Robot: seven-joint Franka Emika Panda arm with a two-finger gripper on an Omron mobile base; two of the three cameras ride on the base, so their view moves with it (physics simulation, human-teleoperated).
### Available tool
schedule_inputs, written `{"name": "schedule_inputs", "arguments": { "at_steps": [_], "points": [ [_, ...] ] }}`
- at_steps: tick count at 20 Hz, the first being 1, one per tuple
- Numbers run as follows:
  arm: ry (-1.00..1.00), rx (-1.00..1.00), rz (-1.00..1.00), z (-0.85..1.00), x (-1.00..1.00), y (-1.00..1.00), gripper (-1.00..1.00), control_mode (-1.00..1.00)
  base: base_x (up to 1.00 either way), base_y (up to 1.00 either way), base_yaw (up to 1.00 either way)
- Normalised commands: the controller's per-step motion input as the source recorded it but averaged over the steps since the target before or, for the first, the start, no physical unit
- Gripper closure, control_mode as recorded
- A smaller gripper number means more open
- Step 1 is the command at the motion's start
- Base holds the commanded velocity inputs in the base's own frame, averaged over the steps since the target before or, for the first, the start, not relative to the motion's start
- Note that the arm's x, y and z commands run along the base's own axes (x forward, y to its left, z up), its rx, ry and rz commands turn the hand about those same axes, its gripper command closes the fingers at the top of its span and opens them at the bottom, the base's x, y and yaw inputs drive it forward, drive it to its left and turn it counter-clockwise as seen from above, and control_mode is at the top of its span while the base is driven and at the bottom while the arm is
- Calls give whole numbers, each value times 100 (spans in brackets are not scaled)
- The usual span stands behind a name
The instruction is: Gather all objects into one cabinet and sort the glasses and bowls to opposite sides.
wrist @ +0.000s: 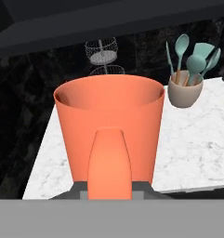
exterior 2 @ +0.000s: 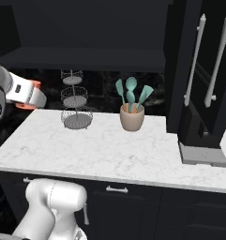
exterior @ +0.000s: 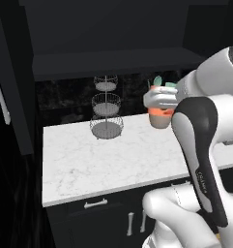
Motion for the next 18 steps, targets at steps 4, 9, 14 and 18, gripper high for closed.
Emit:
{"name": "schedule_inputs", "arguments": {
  "at_steps": [4, 9, 14, 18],
  "points": [
    [-2, -3, 16, -11, -21, -2, 100, -100, 0, 0, 0],
    [-5, -1, 13, -8, -12, -19, 100, -100, 0, 0, 0],
    [-9, -3, 1, -4, -18, -13, 100, -100, 0, 0, 0],
    [-3, -3, -8, -1, -15, -1, 100, -100, 0, 0, 0]
  ]
}}
